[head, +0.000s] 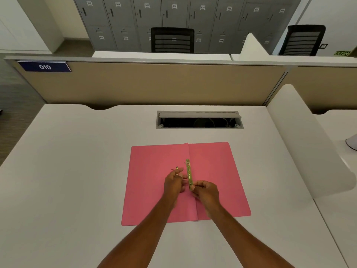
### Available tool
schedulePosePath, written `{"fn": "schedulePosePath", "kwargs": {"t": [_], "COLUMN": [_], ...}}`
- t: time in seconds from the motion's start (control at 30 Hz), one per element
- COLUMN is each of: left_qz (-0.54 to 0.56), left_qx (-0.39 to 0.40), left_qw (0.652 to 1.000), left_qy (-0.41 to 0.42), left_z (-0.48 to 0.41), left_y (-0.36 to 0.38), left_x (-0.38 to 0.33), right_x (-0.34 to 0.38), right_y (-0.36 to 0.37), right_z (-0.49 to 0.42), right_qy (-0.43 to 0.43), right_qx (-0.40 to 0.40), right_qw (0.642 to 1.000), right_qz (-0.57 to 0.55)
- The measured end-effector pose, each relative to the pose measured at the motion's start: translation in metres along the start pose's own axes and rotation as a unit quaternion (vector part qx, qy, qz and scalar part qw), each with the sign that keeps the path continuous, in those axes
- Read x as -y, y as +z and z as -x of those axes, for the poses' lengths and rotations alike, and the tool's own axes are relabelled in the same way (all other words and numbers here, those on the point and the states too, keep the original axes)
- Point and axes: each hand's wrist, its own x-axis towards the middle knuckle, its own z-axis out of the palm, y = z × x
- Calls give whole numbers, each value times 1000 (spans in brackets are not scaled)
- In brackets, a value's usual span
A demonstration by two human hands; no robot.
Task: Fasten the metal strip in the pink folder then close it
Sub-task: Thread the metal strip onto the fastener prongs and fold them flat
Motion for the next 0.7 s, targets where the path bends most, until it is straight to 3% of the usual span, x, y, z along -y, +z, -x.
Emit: {"fn": "schedulePosePath", "kwargs": {"t": [0.4,0.7], "left_qz": [-40,-52], "left_qx": [70,74], "left_qw": [997,996], "left_qy": [10,1], "left_z": [-5,-10], "left_y": [13,13], "left_x": [-21,-18], "right_x": [1,2], "right_y": [-2,-2], "right_z": [-3,-5], "right_qy": [16,18], "right_qx": [8,1], "right_qw": [1000,1000], "right_qz": [-23,-24]}}
